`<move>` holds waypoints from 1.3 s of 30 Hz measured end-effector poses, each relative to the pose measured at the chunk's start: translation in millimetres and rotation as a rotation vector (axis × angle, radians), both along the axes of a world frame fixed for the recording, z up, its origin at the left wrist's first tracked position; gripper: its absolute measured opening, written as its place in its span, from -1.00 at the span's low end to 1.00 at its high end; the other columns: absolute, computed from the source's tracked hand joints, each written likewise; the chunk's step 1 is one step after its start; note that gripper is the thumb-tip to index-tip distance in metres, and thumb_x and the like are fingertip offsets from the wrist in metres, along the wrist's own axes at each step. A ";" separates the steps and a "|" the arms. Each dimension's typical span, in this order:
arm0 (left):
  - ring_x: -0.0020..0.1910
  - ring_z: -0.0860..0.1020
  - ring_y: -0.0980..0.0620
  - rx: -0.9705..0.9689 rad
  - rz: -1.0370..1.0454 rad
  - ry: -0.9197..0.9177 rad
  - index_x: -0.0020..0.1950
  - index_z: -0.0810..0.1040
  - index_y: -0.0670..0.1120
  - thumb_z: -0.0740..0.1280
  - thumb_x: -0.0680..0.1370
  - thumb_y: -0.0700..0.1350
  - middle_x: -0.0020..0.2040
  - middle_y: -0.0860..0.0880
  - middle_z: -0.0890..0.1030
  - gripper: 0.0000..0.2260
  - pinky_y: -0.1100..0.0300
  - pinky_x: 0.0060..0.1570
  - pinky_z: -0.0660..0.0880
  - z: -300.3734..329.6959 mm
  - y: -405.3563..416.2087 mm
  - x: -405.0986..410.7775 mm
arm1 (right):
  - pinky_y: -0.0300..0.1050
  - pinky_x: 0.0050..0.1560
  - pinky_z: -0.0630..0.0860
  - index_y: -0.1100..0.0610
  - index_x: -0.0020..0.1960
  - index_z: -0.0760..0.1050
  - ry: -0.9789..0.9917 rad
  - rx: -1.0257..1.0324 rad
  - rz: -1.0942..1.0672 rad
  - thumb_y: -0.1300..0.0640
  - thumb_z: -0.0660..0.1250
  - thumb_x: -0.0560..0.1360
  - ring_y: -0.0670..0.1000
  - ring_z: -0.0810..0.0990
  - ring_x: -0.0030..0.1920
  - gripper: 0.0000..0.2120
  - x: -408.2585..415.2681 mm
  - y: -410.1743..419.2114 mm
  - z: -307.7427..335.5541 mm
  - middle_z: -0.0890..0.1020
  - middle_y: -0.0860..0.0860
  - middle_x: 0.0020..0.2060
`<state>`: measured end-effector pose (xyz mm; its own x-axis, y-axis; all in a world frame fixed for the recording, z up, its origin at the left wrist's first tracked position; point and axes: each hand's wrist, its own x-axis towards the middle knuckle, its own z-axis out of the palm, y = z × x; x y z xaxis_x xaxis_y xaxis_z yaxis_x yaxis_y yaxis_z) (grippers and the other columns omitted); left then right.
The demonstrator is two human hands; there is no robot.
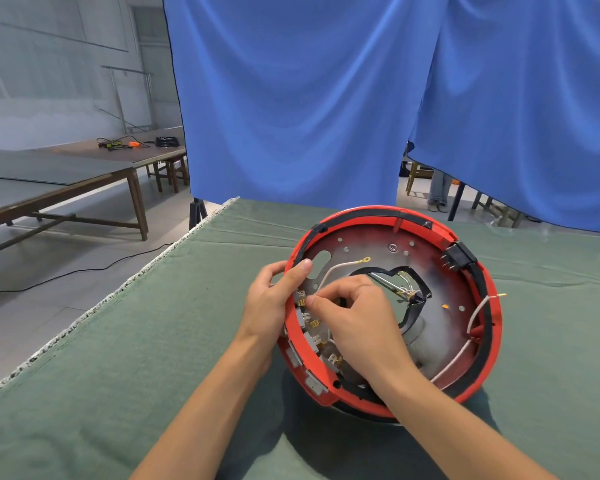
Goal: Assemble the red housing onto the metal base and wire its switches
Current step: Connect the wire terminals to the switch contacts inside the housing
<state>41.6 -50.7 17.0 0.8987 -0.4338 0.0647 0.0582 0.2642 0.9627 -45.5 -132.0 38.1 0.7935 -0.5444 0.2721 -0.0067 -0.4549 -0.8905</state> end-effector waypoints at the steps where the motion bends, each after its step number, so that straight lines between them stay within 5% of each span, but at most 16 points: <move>1: -0.17 0.59 -0.08 -0.028 0.008 0.012 0.13 0.55 -0.15 0.44 0.29 0.11 -0.09 -0.18 0.64 -0.49 -0.01 -0.07 0.53 0.6 -0.3 -1.0 | -0.33 -0.14 0.41 0.00 -0.33 0.60 0.005 -0.004 0.003 0.13 0.43 0.42 -0.20 0.53 -0.15 -0.85 0.2 -0.8 0.7 0.51 -0.11 -0.14; 11: -0.22 0.56 -0.03 -0.181 0.140 -0.018 0.16 0.53 -0.14 0.40 0.34 0.03 -0.16 -0.13 0.57 -0.56 0.07 -0.16 0.52 1.6 3.7 -4.4 | -0.24 -0.08 0.46 0.09 -0.35 0.60 0.013 0.017 0.043 0.17 0.46 0.40 -0.07 0.58 -0.12 -0.84 13.7 -10.5 15.5 0.58 0.01 -0.12; 18: -0.12 0.60 -0.15 -0.223 0.118 0.045 0.20 0.50 -0.20 0.40 0.35 0.00 -0.06 -0.24 0.60 -0.52 -0.12 0.03 0.54 -2.9 2.7 -1.2 | -0.55 -0.17 0.32 0.00 -0.38 0.57 -0.005 -0.085 0.004 0.18 0.47 0.40 -0.22 0.50 -0.09 -0.79 15.5 -9.4 8.1 0.48 -0.06 -0.10; 24: -0.05 0.55 -0.23 -0.261 0.093 0.073 0.14 0.50 -0.19 0.39 0.37 0.00 -0.03 -0.27 0.58 -0.58 -0.37 0.19 0.40 -4.7 2.8 -0.9 | -0.43 -0.18 0.30 -0.10 -0.40 0.52 0.010 -0.168 -0.020 0.13 0.49 0.40 -0.22 0.45 -0.08 -0.74 18.9 -7.3 4.5 0.40 -0.14 -0.14; 31: 0.04 0.54 -0.28 -0.279 0.102 0.083 0.17 0.49 -0.22 0.38 0.38 -0.01 0.16 -0.43 0.51 -0.55 -0.36 0.23 0.37 0.4 3.5 -5.8 | -0.47 -0.18 0.30 -0.06 -0.35 0.55 0.020 -0.196 -0.037 0.10 0.47 0.41 -0.27 0.43 -0.09 -0.80 21.3 -7.1 2.0 0.39 -0.13 -0.13; 39: 0.22 0.45 -0.43 -0.266 0.116 0.083 0.20 0.48 -0.26 0.37 0.38 -0.01 0.20 -0.43 0.48 -0.52 -0.37 0.24 0.34 3.1 4.6 -8.2 | -0.22 -0.02 0.37 -0.05 -0.35 0.56 0.024 -0.167 -0.029 0.09 0.48 0.41 -0.22 0.44 -0.09 -0.82 21.4 -5.4 2.7 0.40 -0.08 -0.10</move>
